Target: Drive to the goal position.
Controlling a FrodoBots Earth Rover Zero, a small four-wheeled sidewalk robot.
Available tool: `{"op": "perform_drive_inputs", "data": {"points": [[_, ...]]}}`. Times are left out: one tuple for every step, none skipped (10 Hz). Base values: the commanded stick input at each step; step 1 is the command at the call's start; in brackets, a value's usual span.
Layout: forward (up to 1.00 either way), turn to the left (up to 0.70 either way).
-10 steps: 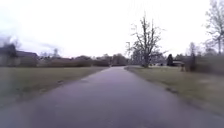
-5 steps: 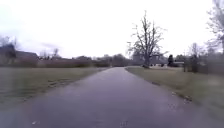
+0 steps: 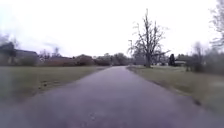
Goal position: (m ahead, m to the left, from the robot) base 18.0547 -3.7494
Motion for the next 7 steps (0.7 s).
{"op": "perform_drive_inputs", "data": {"points": [[1.00,0.00],[1.00,0.00],[1.00,0.00],[1.00,0.00],[1.00,0.00],[1.00,0.00],[1.00,0.00]]}}
